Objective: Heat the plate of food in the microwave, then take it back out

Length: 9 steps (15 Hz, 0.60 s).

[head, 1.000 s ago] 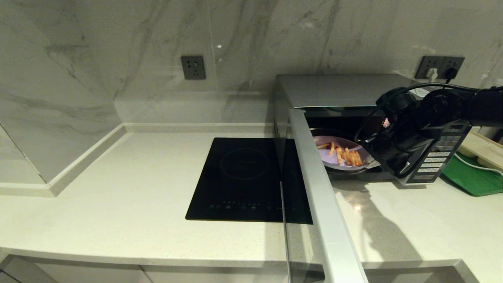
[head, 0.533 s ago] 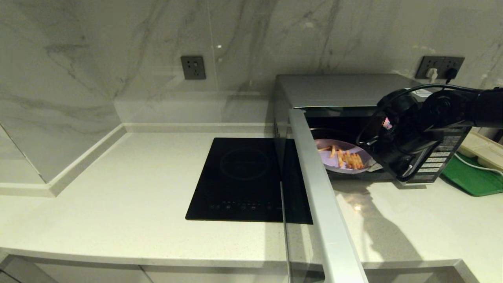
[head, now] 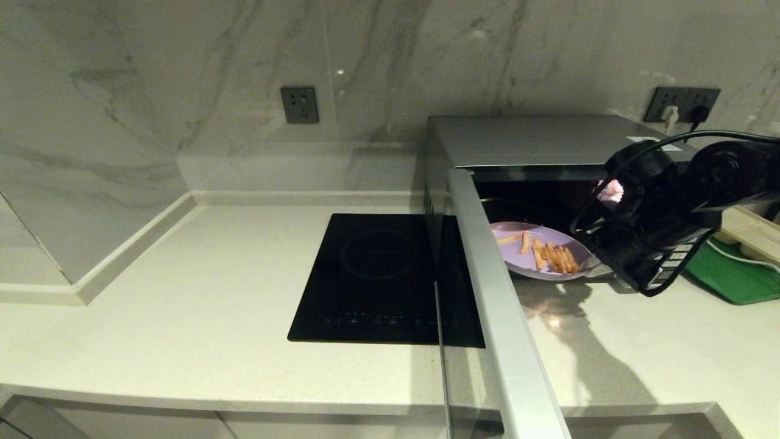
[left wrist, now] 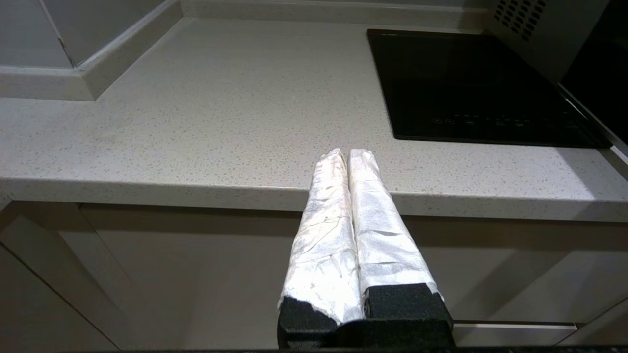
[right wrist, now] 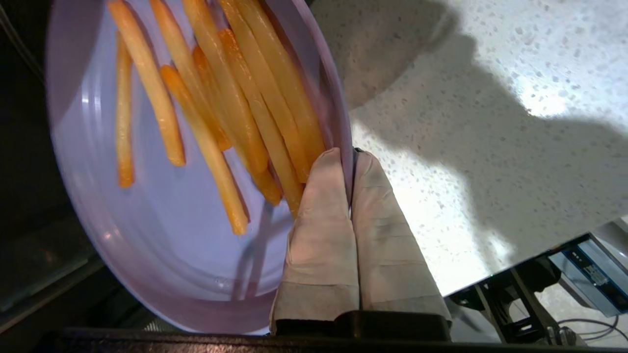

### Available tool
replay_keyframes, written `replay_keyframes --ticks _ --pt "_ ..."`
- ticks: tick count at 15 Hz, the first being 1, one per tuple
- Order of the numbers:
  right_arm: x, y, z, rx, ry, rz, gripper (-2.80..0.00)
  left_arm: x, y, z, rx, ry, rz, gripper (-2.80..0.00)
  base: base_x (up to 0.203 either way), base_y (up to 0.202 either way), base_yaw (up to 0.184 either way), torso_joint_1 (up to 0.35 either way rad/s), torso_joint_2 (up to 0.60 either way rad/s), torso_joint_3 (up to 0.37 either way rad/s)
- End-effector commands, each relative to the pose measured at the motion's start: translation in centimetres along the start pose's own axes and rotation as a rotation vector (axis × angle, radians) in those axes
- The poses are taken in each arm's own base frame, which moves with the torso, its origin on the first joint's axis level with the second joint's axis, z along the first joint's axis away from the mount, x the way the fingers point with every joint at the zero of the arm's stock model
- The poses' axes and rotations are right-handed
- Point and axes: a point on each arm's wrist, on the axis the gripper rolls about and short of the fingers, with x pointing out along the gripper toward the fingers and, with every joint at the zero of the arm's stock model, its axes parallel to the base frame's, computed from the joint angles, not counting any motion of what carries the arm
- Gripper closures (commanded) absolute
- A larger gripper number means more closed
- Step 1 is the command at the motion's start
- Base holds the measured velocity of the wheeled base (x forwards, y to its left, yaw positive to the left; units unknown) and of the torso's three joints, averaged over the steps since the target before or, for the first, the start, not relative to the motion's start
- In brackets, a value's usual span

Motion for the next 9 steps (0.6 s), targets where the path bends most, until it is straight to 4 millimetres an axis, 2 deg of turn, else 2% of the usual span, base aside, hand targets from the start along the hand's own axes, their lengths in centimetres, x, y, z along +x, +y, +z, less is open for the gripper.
replay_keyframes --ticks 1,4,9 --pt "-2.2 -1.4 -0.7 -0.007 -0.009 0.019 0.0 0.0 0.0 0.0 -0.001 -0.001 0.0 0.0 0.0 0.0 0.0 0.0 0.0 0.0" --pt "-2.9 -3.3 -1.4 -0.011 -0.013 0.003 0.0 0.0 0.0 0.0 -0.001 -0.001 0.0 0.0 0.0 0.0 0.0 0.0 0.0 0.0" --pt "-4.3 -7.2 -1.1 -0.006 -0.058 -0.008 0.0 0.0 0.0 0.0 -0.001 -0.001 0.0 0.0 0.0 0.0 0.0 0.0 0.0 0.0"
